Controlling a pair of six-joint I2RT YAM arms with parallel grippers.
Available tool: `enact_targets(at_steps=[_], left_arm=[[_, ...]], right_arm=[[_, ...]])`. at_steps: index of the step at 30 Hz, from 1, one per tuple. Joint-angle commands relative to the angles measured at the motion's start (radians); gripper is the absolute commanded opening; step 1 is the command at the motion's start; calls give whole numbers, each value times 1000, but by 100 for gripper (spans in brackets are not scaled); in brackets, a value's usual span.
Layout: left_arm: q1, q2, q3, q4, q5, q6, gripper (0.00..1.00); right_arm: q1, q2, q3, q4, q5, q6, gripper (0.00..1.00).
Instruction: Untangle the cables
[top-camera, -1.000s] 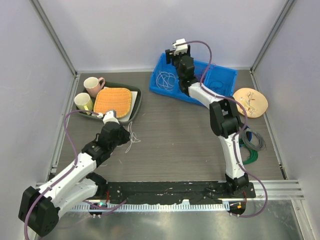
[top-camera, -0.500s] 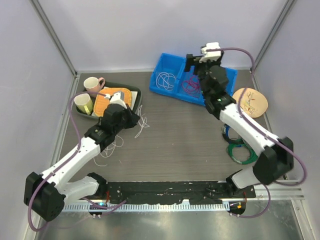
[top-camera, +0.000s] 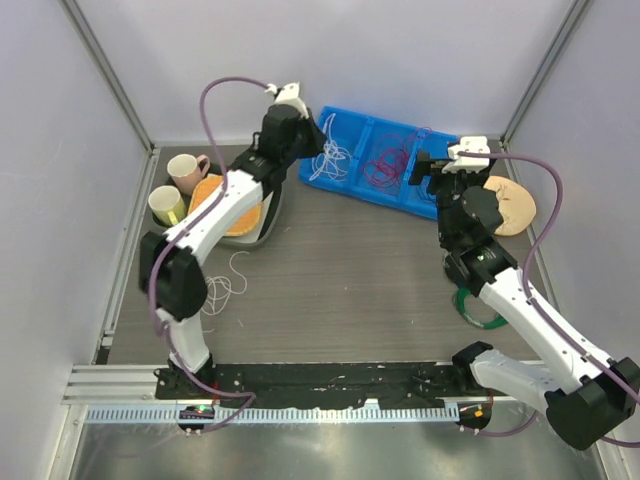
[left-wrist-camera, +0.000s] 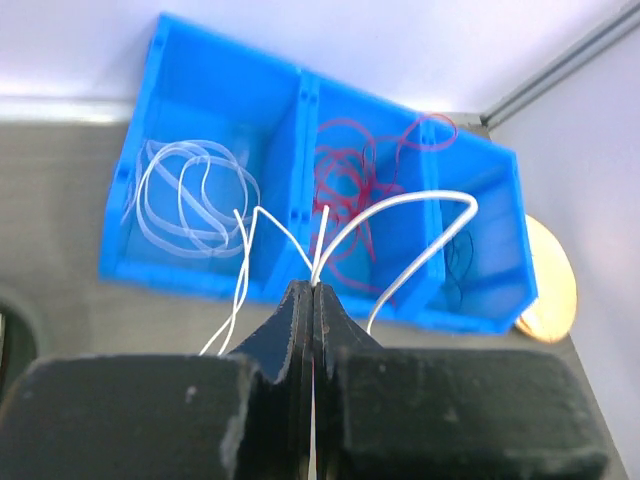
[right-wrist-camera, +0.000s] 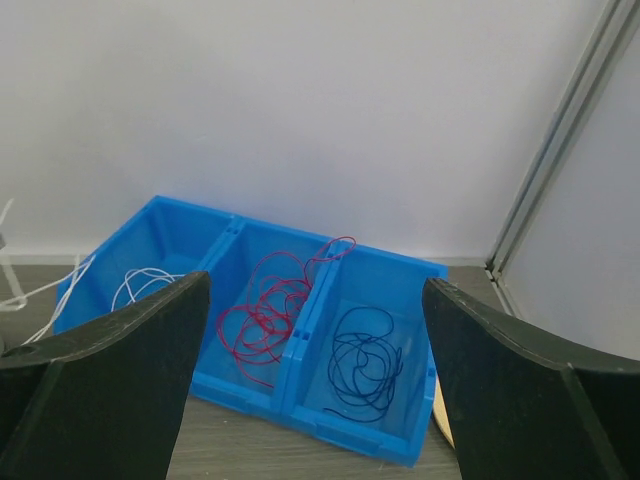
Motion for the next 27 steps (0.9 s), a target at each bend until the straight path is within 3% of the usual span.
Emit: enact_targets(at_steps=[1,4,7,8,9,10,11,14,20,23,27], left_arm=[[-4,199,311,-44,-70,84,0],[-2,447,646,-180,-188,119,0],[-1,674,974,-309,-182,160,6],[-2,739,1028,-328,-190,168,35],[-1,747,1056,-332,-205,170,51],[1,742,1036,-320,-222,165,60],[1,726,1000,-300,-227,163,76],[2,624,836,-233,-232,163,99],[-4,444,756,-384,-176,137,100],[-18,283,613,-510,-179,93,100],[-48,-50,49,-463,-300,-28,100]], right_arm=[[0,-71,-34,91,45,-50,92],[2,-88,-54,117,68,-59,92],[2,-99,-54,111,74,-62,92],[2,-101,-55,113,77,-63,92],[2,-105,-55,113,79,-61,92],[2,-108,-57,107,79,-59,92],[2,-111,-56,101,74,-47,92],[2,-124,-51,74,40,-30,92],[2,-160,-48,32,17,-1,92],[2,-188,-46,-1,-15,25,93],[2,-219,-54,-33,-98,57,95]])
